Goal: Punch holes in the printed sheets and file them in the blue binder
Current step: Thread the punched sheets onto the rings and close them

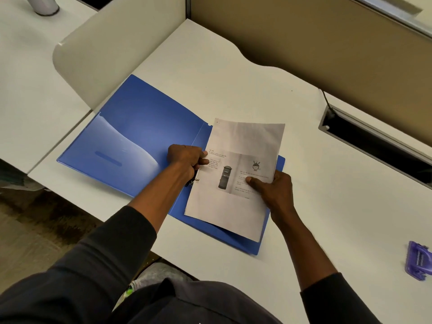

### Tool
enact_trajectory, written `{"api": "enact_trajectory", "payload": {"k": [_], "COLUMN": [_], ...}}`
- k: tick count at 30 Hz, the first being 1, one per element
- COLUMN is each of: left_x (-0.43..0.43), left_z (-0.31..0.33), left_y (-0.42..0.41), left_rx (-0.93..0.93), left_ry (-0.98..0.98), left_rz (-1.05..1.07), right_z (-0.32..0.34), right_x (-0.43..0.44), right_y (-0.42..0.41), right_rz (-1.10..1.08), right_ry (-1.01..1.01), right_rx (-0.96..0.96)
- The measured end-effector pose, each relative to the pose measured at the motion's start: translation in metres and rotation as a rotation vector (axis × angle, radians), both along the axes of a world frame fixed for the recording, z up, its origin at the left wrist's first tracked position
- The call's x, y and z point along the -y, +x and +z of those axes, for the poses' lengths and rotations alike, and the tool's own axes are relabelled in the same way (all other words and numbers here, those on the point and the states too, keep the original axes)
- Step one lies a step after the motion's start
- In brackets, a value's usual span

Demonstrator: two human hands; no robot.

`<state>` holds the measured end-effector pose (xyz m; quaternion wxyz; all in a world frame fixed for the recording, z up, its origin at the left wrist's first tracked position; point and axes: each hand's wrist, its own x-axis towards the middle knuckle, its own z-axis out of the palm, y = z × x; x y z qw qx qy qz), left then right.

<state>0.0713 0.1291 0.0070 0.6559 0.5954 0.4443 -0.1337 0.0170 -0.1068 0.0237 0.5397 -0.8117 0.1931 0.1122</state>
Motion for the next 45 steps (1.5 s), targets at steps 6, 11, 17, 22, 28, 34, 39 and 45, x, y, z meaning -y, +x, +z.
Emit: {"api": "enact_trajectory", "payload": {"k": [6,11,17,22,28,34,39,45], "left_x": [0.004,0.010,0.014,0.015,0.011,0.013,0.015,0.013], "left_z": [0.002,0.006,0.006,0.006,0.002,-0.011,-0.027,-0.028], "left_y": [0.003,0.011,0.013,0.008,-0.006,-0.038,-0.057,-0.066], "left_rx": [-0.062,-0.090,-0.059,-0.035,0.088,0.197,0.305,0.402], "left_ry": [-0.101,-0.047,0.122,0.504,0.883,1.077,1.105,1.098], "left_rz": [0.067,0.049,-0.083,-0.297,-0.585,-0.771,-0.786,-0.752], "right_z": [-0.005,-0.010,-0.018,-0.030,-0.041,-0.038,-0.025,-0.027], "right_x": [0.003,0.003,0.001,0.004,0.005,0.006,0.000,-0.039], "right_y": [-0.006,-0.008,-0.011,-0.017,-0.022,-0.027,-0.028,0.007], "right_rz": [-0.002,-0.013,-0.018,-0.030,-0.026,-0.066,0.110,0.536], "right_ry": [-0.027,-0.031,-0.048,-0.063,-0.097,-0.377,-0.784,-0.614], "right_rx": [0.016,0.013,0.014,0.018,0.032,-0.027,0.359,0.386]}}
